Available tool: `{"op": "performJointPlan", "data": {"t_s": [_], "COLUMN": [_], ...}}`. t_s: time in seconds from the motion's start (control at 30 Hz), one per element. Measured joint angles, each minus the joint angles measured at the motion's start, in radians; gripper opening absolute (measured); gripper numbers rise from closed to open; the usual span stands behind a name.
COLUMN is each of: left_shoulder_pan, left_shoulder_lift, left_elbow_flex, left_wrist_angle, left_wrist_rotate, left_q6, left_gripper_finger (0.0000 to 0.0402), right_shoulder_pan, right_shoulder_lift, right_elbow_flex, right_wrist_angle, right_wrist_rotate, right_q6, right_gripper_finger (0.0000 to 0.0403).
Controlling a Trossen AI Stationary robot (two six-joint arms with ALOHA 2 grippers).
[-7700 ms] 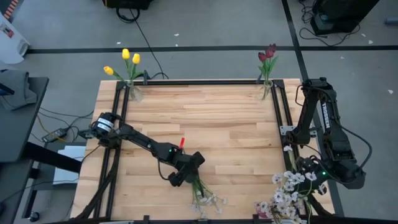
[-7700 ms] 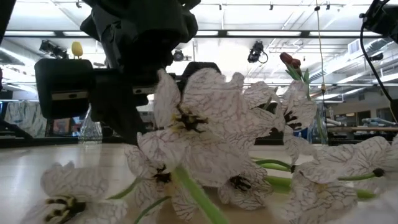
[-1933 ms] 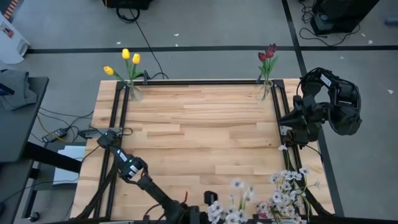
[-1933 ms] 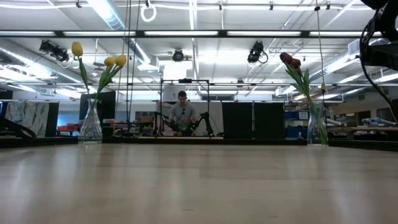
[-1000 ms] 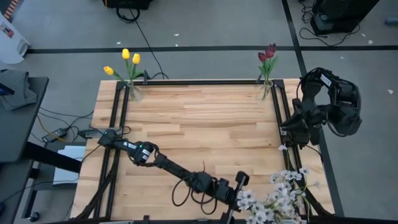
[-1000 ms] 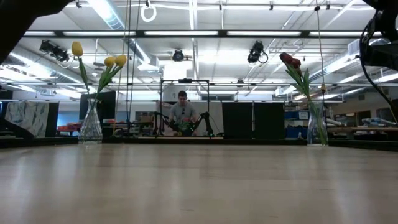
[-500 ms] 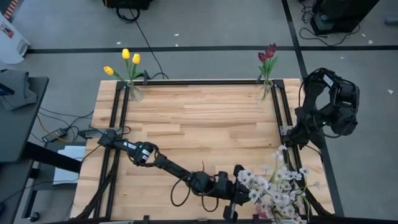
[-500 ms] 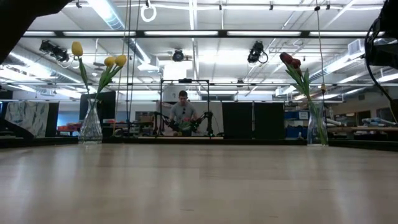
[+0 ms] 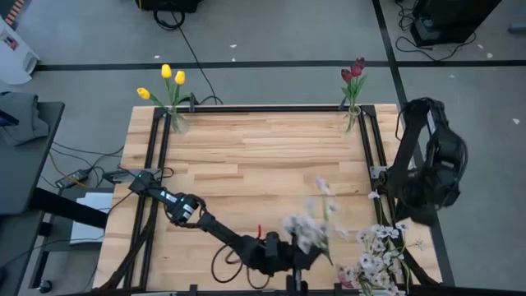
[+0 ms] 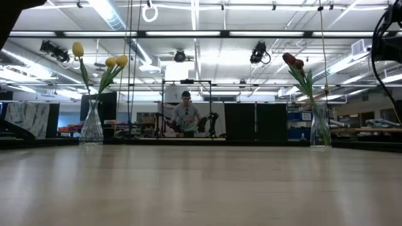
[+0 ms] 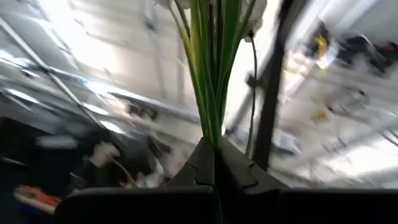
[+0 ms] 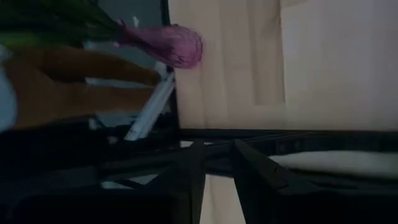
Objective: Sort flowers into vase by color
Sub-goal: Put the white flowers into the purple vase
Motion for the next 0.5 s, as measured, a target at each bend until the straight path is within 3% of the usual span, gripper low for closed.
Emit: {"op": "performJointPlan", "data": {"t_s": [0.17,0.37,0.5], "left_shoulder_pan": [-0.029,-0.051,-0.052], "left_shoulder_lift": [-0.001,-0.01,-0.01], "left_elbow_flex": [0.0,0.064,0.128], "left_wrist_angle": [0.068,-0.114,-0.262], "left_wrist_rotate": [-0.124,-0.24,-0.285], "left_q6": [0.051,-0.022,-0.094], "left_gripper_finger": [0.0001,0.0001,0.0001], "right_shoulder_pan": [0.019,0.045,0.062], "right_shoulder_lift": [0.021,0.024,0.032], "right_elbow_flex": [-0.098,-0.234,-0.354], "right_wrist_angle": [0.123,0.312,0.579], "right_wrist_rotate": [0.058,0.134,0.159], "right_q6": [-0.115,-0.181,-0.178], "right_gripper_finger": [0.009,0.009,0.009]}}
